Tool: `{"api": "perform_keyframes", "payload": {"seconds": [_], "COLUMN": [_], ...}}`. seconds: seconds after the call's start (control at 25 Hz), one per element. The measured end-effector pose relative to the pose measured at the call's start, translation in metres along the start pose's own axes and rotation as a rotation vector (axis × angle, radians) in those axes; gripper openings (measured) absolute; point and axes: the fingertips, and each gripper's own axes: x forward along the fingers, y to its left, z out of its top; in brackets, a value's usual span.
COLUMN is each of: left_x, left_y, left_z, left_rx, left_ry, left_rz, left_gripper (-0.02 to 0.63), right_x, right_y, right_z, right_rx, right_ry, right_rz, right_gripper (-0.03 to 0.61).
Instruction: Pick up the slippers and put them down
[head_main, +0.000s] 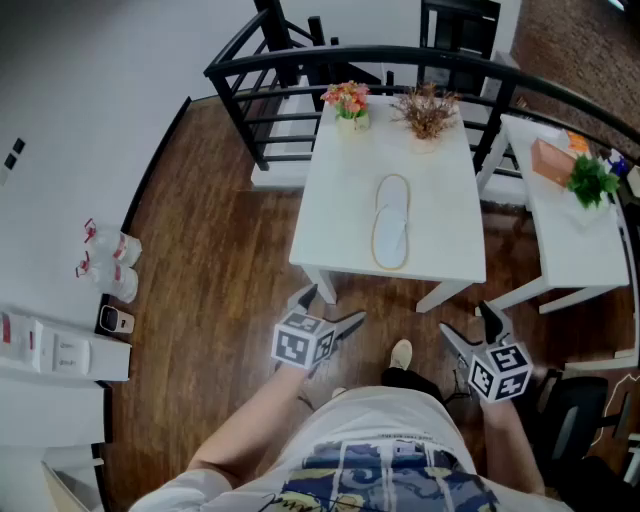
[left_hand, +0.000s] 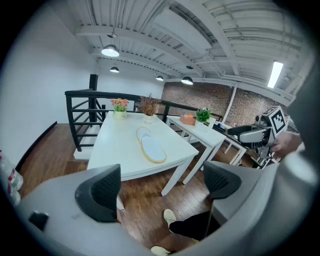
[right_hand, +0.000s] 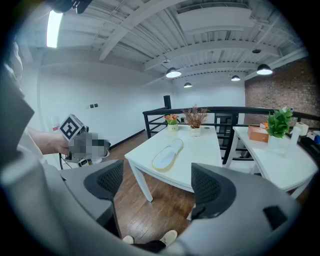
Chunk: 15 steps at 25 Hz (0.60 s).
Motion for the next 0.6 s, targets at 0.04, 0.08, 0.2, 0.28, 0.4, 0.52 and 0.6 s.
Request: {"api": "perform_keyframes", "payload": {"seconds": [0.04, 0.08, 0.2, 0.28, 0.4, 0.52, 0.6], "left_x": [0.018, 0.036, 0.087, 0.117, 0.16, 0.202, 0.228], "left_y": [-0.001, -0.002, -0.003, -0.003, -0.002, 0.004, 0.01], "left_z": [0.012, 0.023, 0.054, 0.072, 0.095, 0.107, 0.11], "left_rx": [0.001, 0.003, 0.0, -0.015, -0.028, -0.047, -0.07], "left_ry": [-0.004, -0.008, -0.006, -0.001, 0.006, 0.031, 0.057], "left_rz": [0.002, 0.005, 0.013, 0.014, 0.022, 0.045, 0.065], "left_gripper": [0.512, 0.519, 0.535, 0.549, 0.571, 0.597, 0.6], "right_x": [0.007, 0.014, 0.031, 0.038, 0.05, 0.058, 0.061], "right_y": [-0.013, -0.025, -0.06, -0.081, -0.11, -0.133, -0.145], "right_z": [0.004, 0.008, 0.016, 0.022, 0.03, 0.031, 0.031], "right_rx": [-0.005, -0.009, -0.012, -0.011, -0.003, 0.006, 0.008], "right_ry": [0.008, 0.015, 0.038, 0.044, 0.052, 0.071, 0.079], "right_rz": [0.007, 0.015, 0.037, 0.043, 0.056, 0.077, 0.087], "right_gripper": [0.445, 0.445, 0.479, 0.479, 0.506, 0.512, 0.512]}}
